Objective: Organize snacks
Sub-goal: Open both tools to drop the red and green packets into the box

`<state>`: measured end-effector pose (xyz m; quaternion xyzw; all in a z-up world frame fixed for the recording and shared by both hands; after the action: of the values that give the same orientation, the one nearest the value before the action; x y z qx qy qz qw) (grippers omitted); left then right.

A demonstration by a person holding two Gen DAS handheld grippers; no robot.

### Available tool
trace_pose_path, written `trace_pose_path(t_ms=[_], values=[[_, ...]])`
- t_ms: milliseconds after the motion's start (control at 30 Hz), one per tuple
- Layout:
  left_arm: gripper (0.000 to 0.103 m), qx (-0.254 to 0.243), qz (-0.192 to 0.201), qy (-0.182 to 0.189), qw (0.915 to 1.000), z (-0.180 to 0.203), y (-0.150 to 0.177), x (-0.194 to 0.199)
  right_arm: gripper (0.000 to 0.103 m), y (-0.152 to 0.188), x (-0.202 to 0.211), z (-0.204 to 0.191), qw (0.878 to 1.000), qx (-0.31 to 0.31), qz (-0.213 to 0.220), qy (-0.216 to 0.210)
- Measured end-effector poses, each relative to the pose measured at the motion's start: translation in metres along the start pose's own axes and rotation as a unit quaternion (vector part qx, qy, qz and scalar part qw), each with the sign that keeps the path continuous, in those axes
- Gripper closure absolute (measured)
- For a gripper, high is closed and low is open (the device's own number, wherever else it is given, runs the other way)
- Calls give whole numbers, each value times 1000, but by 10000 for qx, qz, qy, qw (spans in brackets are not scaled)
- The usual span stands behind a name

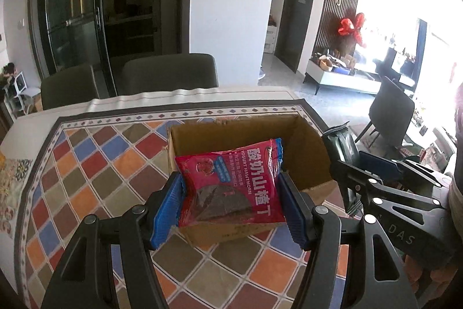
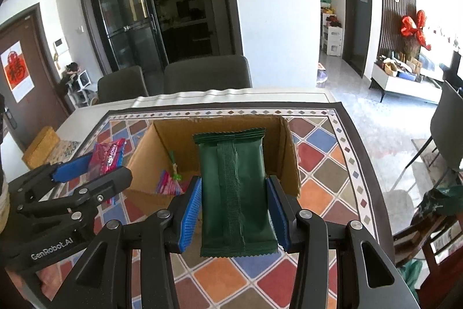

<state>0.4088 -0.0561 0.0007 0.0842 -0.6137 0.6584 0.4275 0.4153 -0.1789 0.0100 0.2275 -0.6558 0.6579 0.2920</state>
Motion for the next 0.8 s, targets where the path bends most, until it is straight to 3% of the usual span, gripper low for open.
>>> trace_pose_path(t_ms=[367, 633, 667, 733, 800], values=[[37, 48, -390, -55, 9992, -17, -19, -33, 57, -28, -31, -1, 9996, 179, -104, 168], [27, 72, -575, -250, 9980, -28, -21, -51, 57, -32, -51, -5, 9990, 272, -247, 255], [27, 79, -601, -283, 9978, -30, -20, -52, 56, -32, -53, -5, 9989, 263, -278, 260], [26, 97, -590, -336, 9976, -32, -18, -51, 43, -30, -57, -5, 9987, 258, -350, 272], [24, 119, -535, -401, 9977, -35, -17, -48, 42, -29, -57, -5, 9986, 245, -324, 334]])
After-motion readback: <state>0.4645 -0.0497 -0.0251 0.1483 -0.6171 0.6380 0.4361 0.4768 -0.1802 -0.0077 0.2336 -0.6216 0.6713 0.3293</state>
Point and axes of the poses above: each gripper's, at about its wrist camera, not at the fingertips, and x roughly against the way its jaws point, z to its right, y to its underside, the point moved 10 cm from there along -x, roughly the way its jaws point, and after that the axes turned 13 degrees about y, right-handed, at the moved point
